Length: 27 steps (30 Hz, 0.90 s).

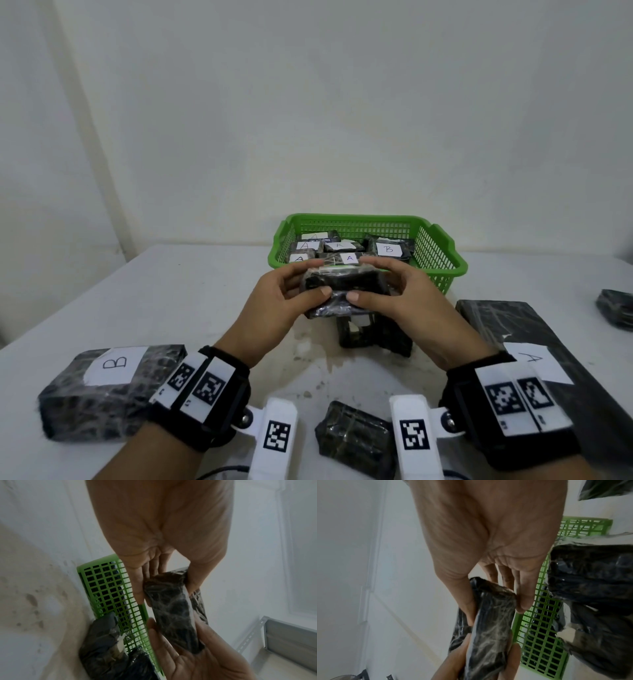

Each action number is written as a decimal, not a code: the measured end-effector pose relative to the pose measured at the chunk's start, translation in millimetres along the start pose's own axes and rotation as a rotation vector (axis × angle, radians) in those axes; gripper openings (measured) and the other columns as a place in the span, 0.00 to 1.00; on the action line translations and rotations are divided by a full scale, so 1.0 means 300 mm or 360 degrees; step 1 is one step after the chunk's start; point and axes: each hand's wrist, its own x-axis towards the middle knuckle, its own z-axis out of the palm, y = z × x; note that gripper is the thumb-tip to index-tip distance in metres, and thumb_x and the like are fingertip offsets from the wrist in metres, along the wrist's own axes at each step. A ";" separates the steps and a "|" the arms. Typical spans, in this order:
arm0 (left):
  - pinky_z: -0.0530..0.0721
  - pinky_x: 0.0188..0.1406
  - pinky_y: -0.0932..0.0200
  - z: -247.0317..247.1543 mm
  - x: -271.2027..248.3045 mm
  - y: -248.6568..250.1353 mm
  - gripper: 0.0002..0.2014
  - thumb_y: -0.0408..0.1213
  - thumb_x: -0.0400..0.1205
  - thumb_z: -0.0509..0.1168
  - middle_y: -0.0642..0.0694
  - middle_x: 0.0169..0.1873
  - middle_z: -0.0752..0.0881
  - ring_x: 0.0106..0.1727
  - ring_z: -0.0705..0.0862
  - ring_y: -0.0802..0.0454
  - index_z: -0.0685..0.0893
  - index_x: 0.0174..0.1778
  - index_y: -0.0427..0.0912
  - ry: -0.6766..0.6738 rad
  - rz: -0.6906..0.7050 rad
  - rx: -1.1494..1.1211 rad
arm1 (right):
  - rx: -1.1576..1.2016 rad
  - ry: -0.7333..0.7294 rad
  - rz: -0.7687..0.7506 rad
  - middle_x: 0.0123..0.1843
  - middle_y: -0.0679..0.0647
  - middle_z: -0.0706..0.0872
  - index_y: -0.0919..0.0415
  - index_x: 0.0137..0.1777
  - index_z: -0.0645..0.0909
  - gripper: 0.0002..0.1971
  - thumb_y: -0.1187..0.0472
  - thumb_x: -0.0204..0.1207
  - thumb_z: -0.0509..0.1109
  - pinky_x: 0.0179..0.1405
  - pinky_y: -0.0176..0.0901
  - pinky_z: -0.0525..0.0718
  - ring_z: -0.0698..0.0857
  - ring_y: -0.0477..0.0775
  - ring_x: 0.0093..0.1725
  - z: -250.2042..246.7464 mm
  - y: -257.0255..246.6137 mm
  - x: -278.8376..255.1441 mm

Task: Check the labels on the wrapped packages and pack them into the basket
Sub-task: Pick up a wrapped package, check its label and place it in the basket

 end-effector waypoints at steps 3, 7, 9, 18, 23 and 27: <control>0.88 0.57 0.54 0.000 -0.001 0.010 0.26 0.32 0.75 0.76 0.46 0.62 0.90 0.63 0.90 0.49 0.82 0.71 0.44 -0.0034 -0.0018 -0.0056 | -0.0003 0.0045 -0.0058 0.60 0.49 0.94 0.49 0.68 0.87 0.29 0.66 0.67 0.88 0.69 0.56 0.89 0.92 0.51 0.62 -0.005 -0.008 -0.005; 0.87 0.63 0.51 -0.005 -0.003 0.015 0.26 0.24 0.74 0.78 0.47 0.63 0.90 0.66 0.87 0.50 0.84 0.67 0.44 0.0013 0.0187 0.0131 | 0.0004 -0.0077 -0.0014 0.65 0.49 0.92 0.49 0.74 0.82 0.37 0.63 0.64 0.90 0.65 0.53 0.90 0.92 0.50 0.63 -0.010 -0.013 -0.010; 0.86 0.66 0.49 -0.010 -0.002 0.014 0.28 0.21 0.73 0.78 0.48 0.65 0.88 0.69 0.85 0.53 0.82 0.68 0.44 0.0014 0.0261 0.0159 | 0.0190 -0.0183 0.0115 0.66 0.56 0.92 0.54 0.76 0.80 0.42 0.55 0.60 0.91 0.62 0.55 0.92 0.93 0.53 0.63 -0.004 -0.018 -0.012; 0.85 0.67 0.37 0.009 -0.020 0.035 0.27 0.49 0.77 0.75 0.44 0.63 0.89 0.64 0.88 0.42 0.82 0.72 0.46 -0.0164 -0.0009 0.0077 | 0.0228 -0.0194 0.0109 0.59 0.56 0.95 0.61 0.66 0.87 0.18 0.63 0.76 0.81 0.61 0.65 0.91 0.94 0.59 0.59 0.000 -0.021 -0.023; 0.83 0.69 0.39 0.010 -0.025 0.037 0.19 0.42 0.80 0.71 0.42 0.58 0.92 0.61 0.90 0.41 0.88 0.65 0.39 -0.0174 0.0016 0.0114 | 0.0175 -0.0075 0.0088 0.60 0.55 0.95 0.58 0.64 0.88 0.32 0.47 0.60 0.87 0.60 0.63 0.93 0.94 0.56 0.59 0.012 -0.020 -0.020; 0.84 0.69 0.41 0.010 -0.026 0.046 0.19 0.41 0.79 0.72 0.41 0.58 0.92 0.62 0.90 0.41 0.88 0.65 0.38 -0.0155 0.0020 0.0098 | 0.0198 -0.0004 0.0033 0.54 0.51 0.96 0.56 0.60 0.87 0.23 0.56 0.65 0.87 0.54 0.52 0.95 0.95 0.52 0.55 0.010 -0.029 -0.025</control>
